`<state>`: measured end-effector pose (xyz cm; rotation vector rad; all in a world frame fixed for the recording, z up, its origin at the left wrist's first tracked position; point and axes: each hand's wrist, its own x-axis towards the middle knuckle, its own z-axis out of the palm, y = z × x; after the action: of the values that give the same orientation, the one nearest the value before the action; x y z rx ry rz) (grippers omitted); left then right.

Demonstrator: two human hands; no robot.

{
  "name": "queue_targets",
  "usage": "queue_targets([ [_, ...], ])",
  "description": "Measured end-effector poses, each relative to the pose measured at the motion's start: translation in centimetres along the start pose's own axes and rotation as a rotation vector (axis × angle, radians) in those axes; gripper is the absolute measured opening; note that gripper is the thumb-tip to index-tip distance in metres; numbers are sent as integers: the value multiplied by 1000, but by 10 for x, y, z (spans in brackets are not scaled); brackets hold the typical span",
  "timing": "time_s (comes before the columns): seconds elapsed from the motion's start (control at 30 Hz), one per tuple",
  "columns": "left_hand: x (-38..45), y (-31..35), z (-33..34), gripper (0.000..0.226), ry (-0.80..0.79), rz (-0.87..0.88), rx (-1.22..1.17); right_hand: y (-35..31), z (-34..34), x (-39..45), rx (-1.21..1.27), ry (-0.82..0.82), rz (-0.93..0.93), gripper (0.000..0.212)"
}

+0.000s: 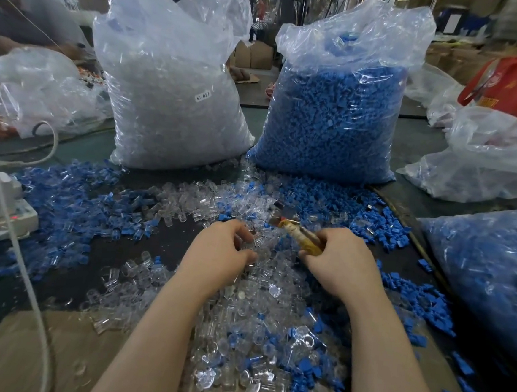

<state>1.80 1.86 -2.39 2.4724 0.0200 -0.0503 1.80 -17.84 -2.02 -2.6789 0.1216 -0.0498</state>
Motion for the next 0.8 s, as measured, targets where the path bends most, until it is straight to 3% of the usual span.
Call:
queue_targets([
  [0.53, -3, 3, -2, 21, 7, 9, 50, -20, 4, -7, -192, 59, 49, 16],
  [0.8, -5, 5, -4, 10, 105, -57, -159, -14, 4, -8, -87, 144, 40, 16],
])
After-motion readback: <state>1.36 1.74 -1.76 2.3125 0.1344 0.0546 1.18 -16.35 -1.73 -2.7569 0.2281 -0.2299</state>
